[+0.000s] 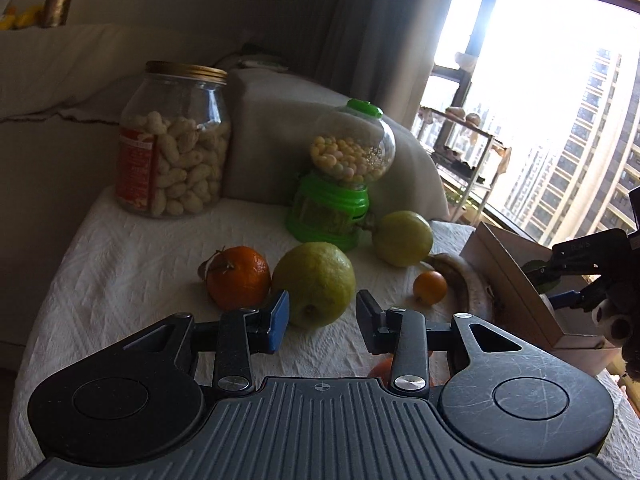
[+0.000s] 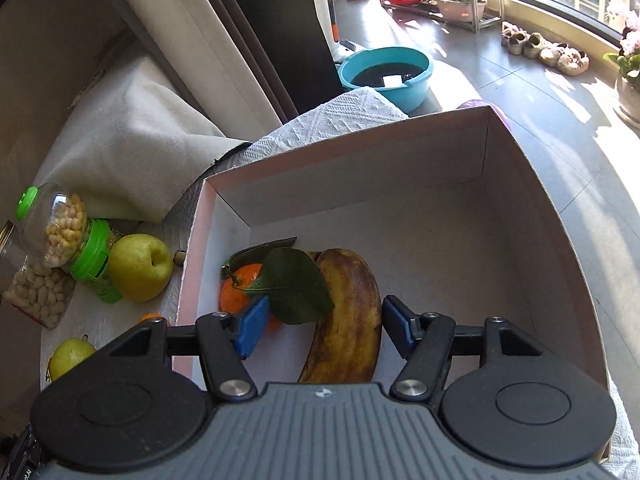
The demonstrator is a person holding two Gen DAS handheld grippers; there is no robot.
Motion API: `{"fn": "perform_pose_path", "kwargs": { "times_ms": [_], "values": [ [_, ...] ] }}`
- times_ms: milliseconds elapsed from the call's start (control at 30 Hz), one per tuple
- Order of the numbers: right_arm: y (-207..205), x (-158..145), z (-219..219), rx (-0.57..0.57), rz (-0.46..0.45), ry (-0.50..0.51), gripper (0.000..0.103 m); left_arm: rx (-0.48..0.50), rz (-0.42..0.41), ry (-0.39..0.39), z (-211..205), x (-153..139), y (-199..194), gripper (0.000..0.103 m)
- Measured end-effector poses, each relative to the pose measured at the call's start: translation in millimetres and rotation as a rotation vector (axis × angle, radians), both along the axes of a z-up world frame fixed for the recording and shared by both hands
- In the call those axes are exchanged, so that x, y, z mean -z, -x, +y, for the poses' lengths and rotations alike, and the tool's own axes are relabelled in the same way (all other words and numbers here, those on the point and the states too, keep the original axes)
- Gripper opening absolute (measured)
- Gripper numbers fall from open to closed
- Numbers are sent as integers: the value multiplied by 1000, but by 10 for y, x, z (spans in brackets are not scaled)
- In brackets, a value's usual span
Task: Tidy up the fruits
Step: 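Grasp the green pear with the right tool while the left tool moves toward a tangerine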
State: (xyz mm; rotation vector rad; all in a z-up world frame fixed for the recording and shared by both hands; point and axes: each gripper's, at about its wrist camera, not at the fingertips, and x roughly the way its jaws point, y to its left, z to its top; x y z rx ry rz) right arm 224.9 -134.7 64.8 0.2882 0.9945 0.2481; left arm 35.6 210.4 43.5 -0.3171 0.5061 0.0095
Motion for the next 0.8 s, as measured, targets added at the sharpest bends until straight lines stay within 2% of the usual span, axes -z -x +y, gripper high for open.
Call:
{"fn": "perform_pose_path", "kwargs": {
  "times_ms": [100, 167, 233, 300, 367, 433, 533, 633, 700, 800],
  "values": [
    [-14, -9, 105, -83, -22, 57, 70, 21, 0, -8, -45, 8, -2, 41],
    [24, -62, 178, -82, -52, 115, 70, 19, -2, -21, -63, 5, 3, 41],
    [160, -190, 299, -83, -137, 211, 70, -5, -6, -23, -29, 0, 9, 41],
    [353, -370, 490, -98, -274, 334, 70, -59, -6, -24, 40, -4, 21, 41],
    [511, -514, 702, -150, -367, 388, 74, -133, 9, -39, 139, 0, 17, 41],
    [632, -577, 962, -235, -385, 367, 83, -192, 27, -45, 239, 10, 16, 41],
    [736, -508, 1430, -386, -329, 295, 83, -244, 45, -32, 402, 22, 32, 41],
    [763, -376, 1911, -478, -251, 185, 83, -299, 45, -32, 551, 42, 53, 41],
    [715, -316, 2163, -496, -211, 121, 83, -334, 52, -17, 654, 74, 71, 41],
    [540, -213, 2490, -456, -147, 57, 83, -352, 60, 12, 747, 106, 93, 41]
  ]
}}
